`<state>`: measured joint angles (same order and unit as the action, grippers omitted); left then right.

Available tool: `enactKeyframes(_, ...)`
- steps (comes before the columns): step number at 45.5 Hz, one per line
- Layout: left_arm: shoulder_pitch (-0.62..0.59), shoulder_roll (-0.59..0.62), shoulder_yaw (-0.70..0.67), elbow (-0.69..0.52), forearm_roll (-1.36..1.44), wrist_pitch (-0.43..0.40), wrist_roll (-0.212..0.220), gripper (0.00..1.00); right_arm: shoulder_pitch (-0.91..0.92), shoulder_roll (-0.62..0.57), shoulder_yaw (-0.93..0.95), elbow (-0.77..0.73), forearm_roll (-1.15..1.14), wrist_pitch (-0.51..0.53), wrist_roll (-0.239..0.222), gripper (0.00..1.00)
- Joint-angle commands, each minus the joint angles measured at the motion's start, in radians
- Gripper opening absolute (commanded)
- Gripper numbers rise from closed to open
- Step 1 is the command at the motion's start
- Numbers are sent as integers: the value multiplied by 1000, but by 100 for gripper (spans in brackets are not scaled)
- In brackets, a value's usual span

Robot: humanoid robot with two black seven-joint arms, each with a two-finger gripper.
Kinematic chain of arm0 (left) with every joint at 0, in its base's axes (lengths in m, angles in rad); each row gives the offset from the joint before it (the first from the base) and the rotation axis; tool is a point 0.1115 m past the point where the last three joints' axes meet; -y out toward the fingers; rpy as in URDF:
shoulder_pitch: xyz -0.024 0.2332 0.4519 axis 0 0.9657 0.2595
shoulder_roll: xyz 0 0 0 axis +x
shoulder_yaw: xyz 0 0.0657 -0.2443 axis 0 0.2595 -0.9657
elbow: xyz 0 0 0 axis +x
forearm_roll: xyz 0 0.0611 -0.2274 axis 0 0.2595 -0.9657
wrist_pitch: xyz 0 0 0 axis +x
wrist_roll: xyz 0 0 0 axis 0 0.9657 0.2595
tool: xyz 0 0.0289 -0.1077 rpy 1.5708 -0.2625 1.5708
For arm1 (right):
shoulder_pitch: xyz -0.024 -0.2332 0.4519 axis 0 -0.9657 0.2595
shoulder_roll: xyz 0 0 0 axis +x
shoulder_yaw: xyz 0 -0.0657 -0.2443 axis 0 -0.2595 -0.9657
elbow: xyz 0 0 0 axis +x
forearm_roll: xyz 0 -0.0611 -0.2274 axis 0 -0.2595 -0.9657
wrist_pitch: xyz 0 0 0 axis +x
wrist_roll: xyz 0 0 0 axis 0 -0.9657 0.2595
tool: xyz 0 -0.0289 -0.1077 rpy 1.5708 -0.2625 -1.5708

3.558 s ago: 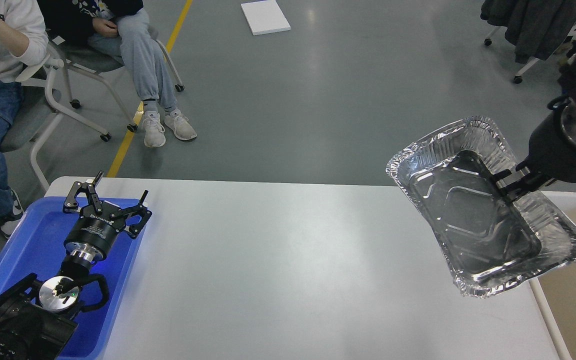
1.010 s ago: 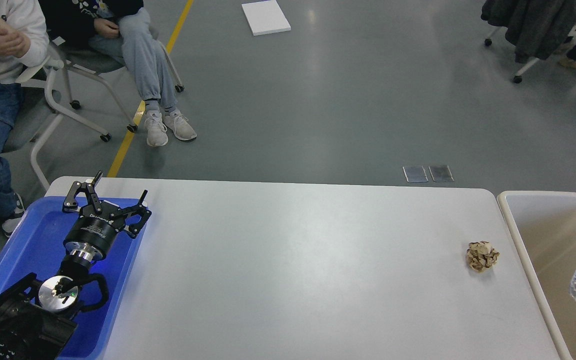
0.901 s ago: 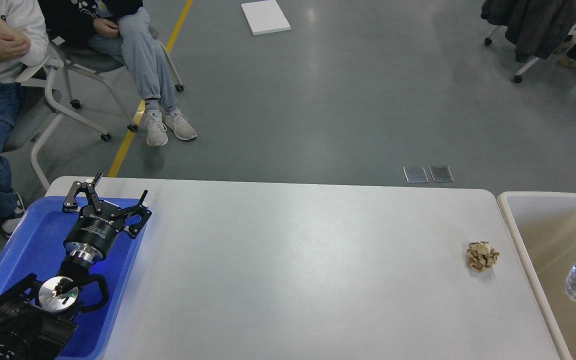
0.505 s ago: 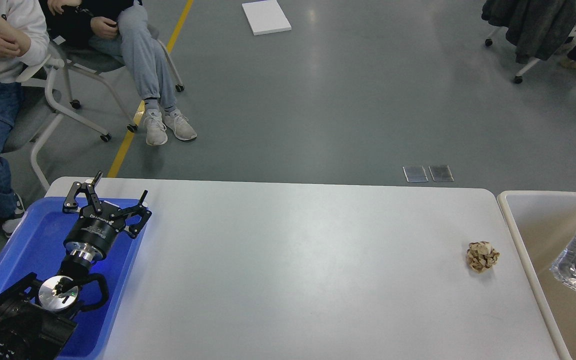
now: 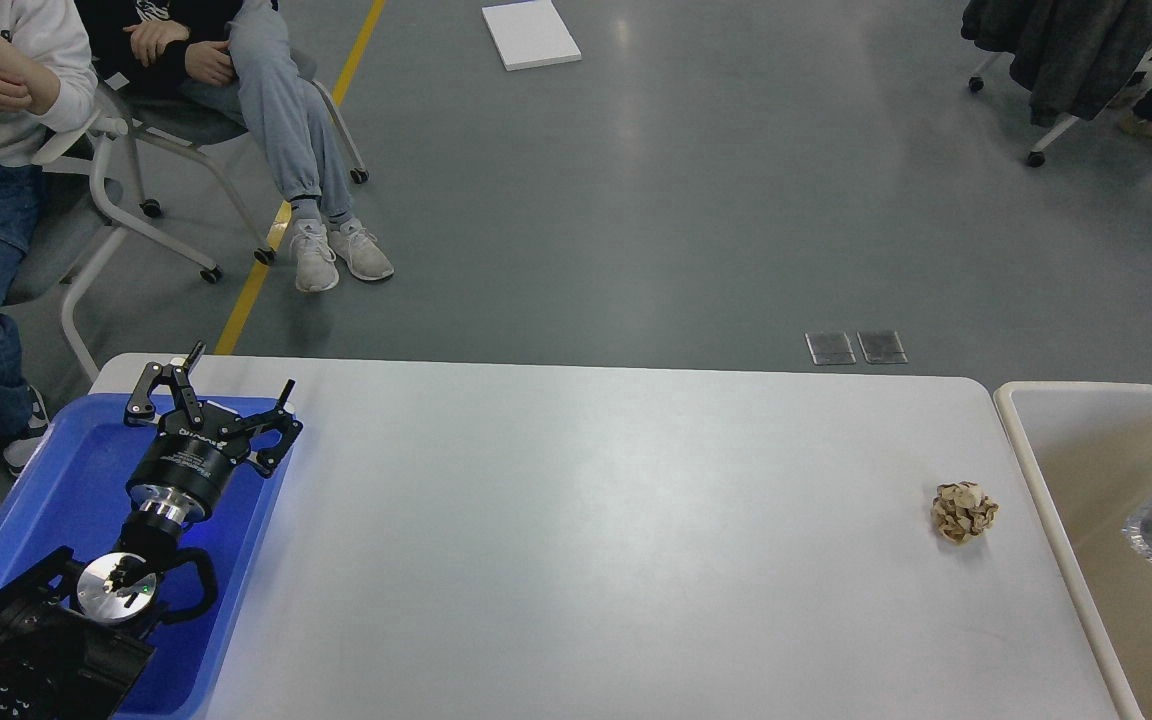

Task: Tidy desktop
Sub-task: 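Release the foil tray into the beige bin and withdraw the right gripper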

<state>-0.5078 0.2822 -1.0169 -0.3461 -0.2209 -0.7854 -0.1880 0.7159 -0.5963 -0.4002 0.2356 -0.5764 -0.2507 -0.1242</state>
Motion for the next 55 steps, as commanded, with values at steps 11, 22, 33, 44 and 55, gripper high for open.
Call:
enactKeyframes(11, 0, 0, 0, 1, 0, 0, 1, 100, -6, 6, 6, -13, 1, -5, 0, 0)
enactKeyframes(22, 0, 0, 1, 1, 0, 0, -1, 100, -1, -7, 6, -19, 0, -7, 0, 55)
enactKeyframes(33, 0, 0, 1, 1, 0, 0, -1, 100, 0, -2, 9, -38, 1, -15, 1, 76)
enactKeyframes(44, 0, 0, 0, 1, 0, 0, 1, 100, 30, 9, 6, -55, 0, -18, 0, 89)
enactKeyframes(55, 0, 0, 0, 1, 0, 0, 1, 100, 46, 10, 4, -52, 3, -18, 0, 96)
